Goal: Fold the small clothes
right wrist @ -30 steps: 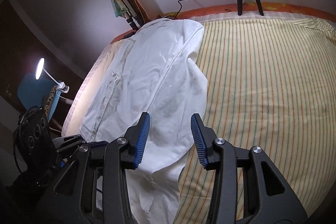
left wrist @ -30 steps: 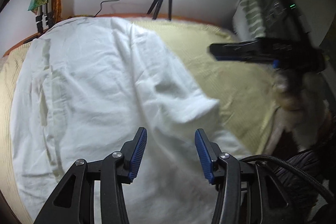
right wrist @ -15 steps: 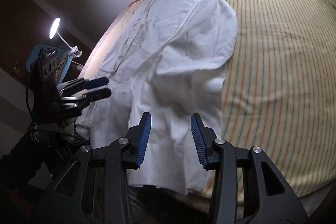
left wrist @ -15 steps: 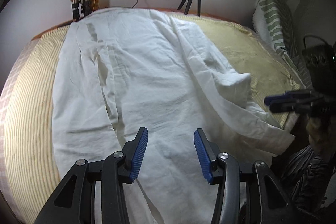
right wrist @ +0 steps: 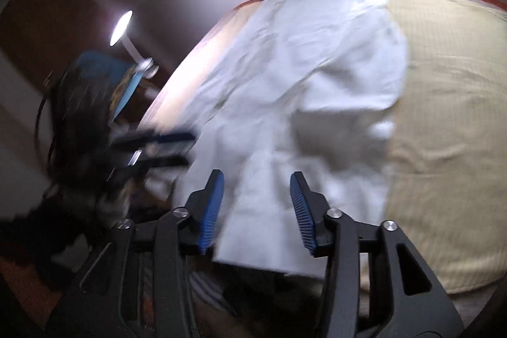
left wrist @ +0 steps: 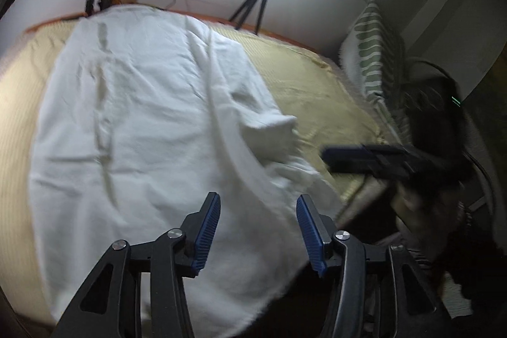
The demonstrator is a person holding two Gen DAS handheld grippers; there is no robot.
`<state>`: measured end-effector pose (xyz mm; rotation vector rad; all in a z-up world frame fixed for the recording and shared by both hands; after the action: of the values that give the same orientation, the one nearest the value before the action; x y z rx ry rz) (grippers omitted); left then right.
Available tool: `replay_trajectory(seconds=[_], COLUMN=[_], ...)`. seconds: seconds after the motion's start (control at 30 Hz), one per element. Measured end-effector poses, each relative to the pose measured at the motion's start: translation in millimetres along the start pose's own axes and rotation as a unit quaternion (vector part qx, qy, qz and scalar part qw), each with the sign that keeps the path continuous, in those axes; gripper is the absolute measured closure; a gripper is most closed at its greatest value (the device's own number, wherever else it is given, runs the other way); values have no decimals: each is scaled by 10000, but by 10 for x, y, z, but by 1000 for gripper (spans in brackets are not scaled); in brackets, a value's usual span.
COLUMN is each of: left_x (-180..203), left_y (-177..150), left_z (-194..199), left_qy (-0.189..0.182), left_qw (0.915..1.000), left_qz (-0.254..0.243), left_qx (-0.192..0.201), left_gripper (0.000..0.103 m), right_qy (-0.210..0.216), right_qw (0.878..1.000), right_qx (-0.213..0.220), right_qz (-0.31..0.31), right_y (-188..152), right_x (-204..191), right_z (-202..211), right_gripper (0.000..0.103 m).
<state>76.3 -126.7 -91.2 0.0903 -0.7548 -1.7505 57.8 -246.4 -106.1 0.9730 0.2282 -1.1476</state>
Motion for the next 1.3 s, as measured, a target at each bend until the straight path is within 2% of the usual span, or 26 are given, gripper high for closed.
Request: replay_trajectory(seconds=[0.03, 0.1, 0.2, 0.23, 0.27, 0.3, 0.33, 0.37, 0.4, 0.47, 0.67, 0.8, 0.87, 0.9, 1.0, 1.13, 1.23, 1.3], left_x=[69, 200, 320, 329, 332, 319, 295, 262, 240, 211, 144, 58, 24, 9, -22, -56, 18, 126], left_y=[-21, -38, -62, -76, -93, -107, -130, -155, -172, -191, -233, -256, -273, -254, -261, -228, -217, -221], left_z=[-36, -128, -285, -336, -389, -430, -467, -491, -499, -475, -324, -373, -366, -375, -286, -121, -1, 29], left_qy=[-108, -241, -197, -190, -169, -162, -188, -224, -248, -264, -298, -23, 53, 130, 219, 192, 168, 154], left_qw=[9999, 9995, 9991, 9988, 9983, 9977, 9972, 9967, 9964, 9965, 9973, 9970, 9967, 9967, 9970, 9982, 9993, 9994], left_qz=[58, 112, 97, 101, 118, 147, 196, 244, 274, 287, 204, 226, 259, 237, 74, 63, 3, -136], left_qx=[-64, -190, -361, -445, -542, -635, -698, -735, -760, -734, -639, -736, -771, -771, -734, -563, -348, -283], left_gripper=[43, 41, 47, 56, 63, 75, 83, 88, 98, 100, 101, 101, 101, 100, 87, 81, 79, 78], right_qy=[-119, -85, -175, -233, -317, -376, -412, -442, -474, -516, -424, -1072, -1443, -1491, -1342, -1033, -794, -508], right_qw=[9998, 9990, 9984, 9985, 9984, 9982, 9980, 9979, 9979, 9983, 9991, 9929, 9860, 9848, 9889, 9946, 9957, 9962], right_qx=[30, -55, -207, -260, -323, -361, -403, -417, -388, -281, 100, -508, -789, -840, -600, 88, 292, 332], right_qz=[-131, -426, -492, -420, -343, -291, -256, -234, -197, -46, 7, 22, 261, 307, 238, -95, -379, -623], right_y=[65, 178, 297, 322, 336, 354, 369, 379, 390, 425, 538, 410, 348, 339, 421, 670, 779, 736], right_x=[100, 295, 450, 460, 472, 480, 482, 481, 469, 423, 328, 426, 431, 425, 444, 579, 722, 765], right_z=[-7, -79, -209, -252, -293, -325, -354, -376, -361, -311, -72, -315, -405, -407, -268, 16, 123, 161], right_gripper=[53, 53, 53, 53, 56, 62, 82, 94, 95, 98, 100, 100, 100, 100, 98, 70, 68, 68])
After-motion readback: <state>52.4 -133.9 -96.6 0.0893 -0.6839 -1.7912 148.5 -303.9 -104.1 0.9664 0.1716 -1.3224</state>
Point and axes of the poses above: each gripper's, at about its wrist camera, not at the fingertips, and z roughly against the way its jaws point, x to its right, y to its top, the point moved 4 cm from there along -z, roughly the way its jaws point, and after that the axes turned 13 degrees about y, right-handed, at the moved point
